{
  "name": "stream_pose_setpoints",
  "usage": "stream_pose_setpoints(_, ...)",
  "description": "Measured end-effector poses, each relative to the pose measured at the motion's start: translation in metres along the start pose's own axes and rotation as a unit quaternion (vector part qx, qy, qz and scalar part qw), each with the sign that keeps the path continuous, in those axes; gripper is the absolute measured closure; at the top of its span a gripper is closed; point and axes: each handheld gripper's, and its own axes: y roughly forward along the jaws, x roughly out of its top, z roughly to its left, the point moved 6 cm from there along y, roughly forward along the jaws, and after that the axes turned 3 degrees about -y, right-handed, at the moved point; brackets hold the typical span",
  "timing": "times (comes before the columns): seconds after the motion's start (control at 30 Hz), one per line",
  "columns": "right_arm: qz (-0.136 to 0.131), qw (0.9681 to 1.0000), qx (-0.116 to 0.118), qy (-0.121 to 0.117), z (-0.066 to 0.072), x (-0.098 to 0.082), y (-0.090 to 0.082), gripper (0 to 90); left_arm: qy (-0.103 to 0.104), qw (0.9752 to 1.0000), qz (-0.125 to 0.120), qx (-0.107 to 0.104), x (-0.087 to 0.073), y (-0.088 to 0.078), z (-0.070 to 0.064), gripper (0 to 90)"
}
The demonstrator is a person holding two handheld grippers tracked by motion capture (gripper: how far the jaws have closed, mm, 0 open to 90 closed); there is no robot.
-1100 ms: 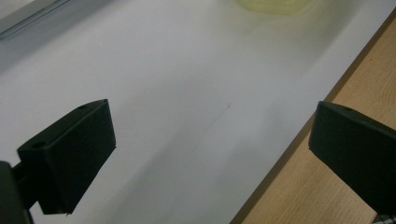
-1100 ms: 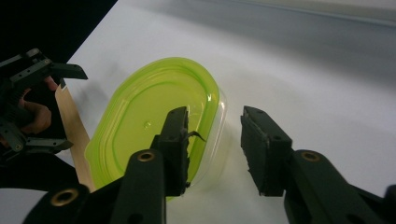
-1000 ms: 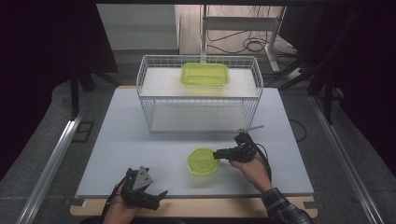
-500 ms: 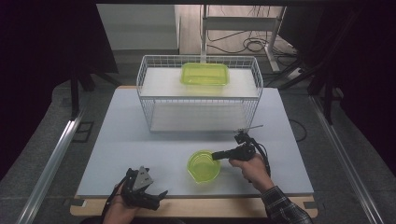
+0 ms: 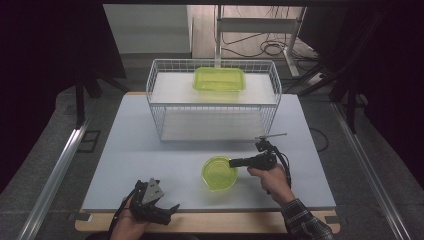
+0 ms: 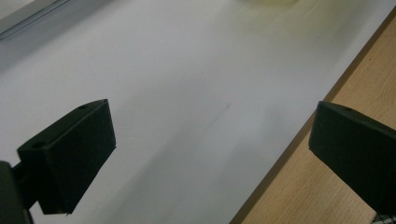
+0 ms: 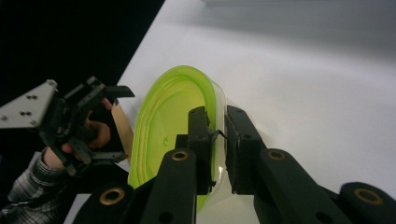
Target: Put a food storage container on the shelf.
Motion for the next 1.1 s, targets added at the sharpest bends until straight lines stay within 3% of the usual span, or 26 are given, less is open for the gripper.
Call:
stream_pose_setpoints(0.3, -0.029, 0.9995, 0.012, 0.001, 0.009, 0.016, -0.014, 81.4, -0.011, 0.9999, -0.006, -0.001, 0.001, -0.002, 0.002, 0.2)
stream_pose_setpoints(0.8, -0.055, 0.9984, 0.016, -0.004, 0.027, 0.044, -0.034, 81.4, -0.020, 0.9998, 0.004, -0.005, 0.000, -0.002, 0.003, 0.3)
stream_pose_setpoints(1.1, -0.068, 0.9976, 0.005, -0.013, 0.035, 0.063, -0.046, 81.4, -0.019, 0.9998, 0.008, -0.004, 0.000, -0.001, 0.003, 0.3)
